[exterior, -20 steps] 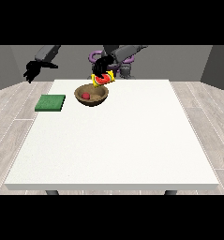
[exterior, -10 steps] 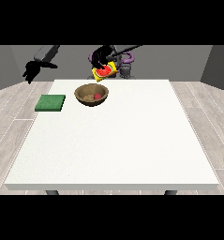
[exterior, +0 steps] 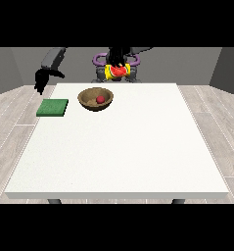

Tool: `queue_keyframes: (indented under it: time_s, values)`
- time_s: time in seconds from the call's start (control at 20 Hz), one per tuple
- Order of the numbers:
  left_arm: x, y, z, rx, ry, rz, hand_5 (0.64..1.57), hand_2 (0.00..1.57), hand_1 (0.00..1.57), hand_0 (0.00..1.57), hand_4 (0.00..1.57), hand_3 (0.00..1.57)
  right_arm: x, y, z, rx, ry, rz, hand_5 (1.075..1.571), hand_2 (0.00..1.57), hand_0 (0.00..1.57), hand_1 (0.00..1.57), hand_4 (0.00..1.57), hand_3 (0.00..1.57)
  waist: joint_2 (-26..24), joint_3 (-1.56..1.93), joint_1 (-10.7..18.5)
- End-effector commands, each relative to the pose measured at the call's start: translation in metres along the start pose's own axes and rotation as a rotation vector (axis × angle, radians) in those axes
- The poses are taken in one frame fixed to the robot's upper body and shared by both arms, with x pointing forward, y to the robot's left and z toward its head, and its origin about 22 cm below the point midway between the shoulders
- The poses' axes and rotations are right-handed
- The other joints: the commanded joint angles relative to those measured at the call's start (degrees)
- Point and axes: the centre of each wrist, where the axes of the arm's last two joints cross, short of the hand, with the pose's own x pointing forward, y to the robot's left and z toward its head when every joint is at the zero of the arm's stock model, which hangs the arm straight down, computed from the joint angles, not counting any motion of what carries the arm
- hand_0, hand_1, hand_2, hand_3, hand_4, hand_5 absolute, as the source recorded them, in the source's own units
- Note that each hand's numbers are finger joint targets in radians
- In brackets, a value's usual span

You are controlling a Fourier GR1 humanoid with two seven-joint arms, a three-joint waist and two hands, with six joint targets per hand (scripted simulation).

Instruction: Pick the cup and pour the ball into the bowl, then pick the bowl and place it on the pad

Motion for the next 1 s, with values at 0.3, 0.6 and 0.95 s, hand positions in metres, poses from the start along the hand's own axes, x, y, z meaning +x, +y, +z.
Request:
queue_keyframes:
  time_s: [0.3,0.6,0.95]
  values:
    - [-0.095,-0.030,0.040,0.114,0.331,0.642,1.554,1.57,1.27,1.27,0.97,1.57,-0.002,0.020,-0.007,-0.054,-0.020,-0.009,1.559,0.00,0.00,0.00,0.30,0.00,4.6,-0.22,4.4]
    - [-0.118,-0.034,0.045,0.250,0.389,1.022,1.540,0.93,0.96,0.96,0.86,0.63,0.001,0.048,-0.019,0.006,-0.092,-0.076,1.569,0.00,0.00,0.00,0.36,0.00,11.7,-0.11,2.1]
    - [-0.119,-0.077,0.081,0.350,0.480,1.315,1.531,0.00,0.00,0.00,0.00,0.00,-0.003,0.096,-0.027,0.117,-0.062,-0.068,1.559,0.00,0.00,0.00,0.33,0.00,13.5,0.00,-2.2]
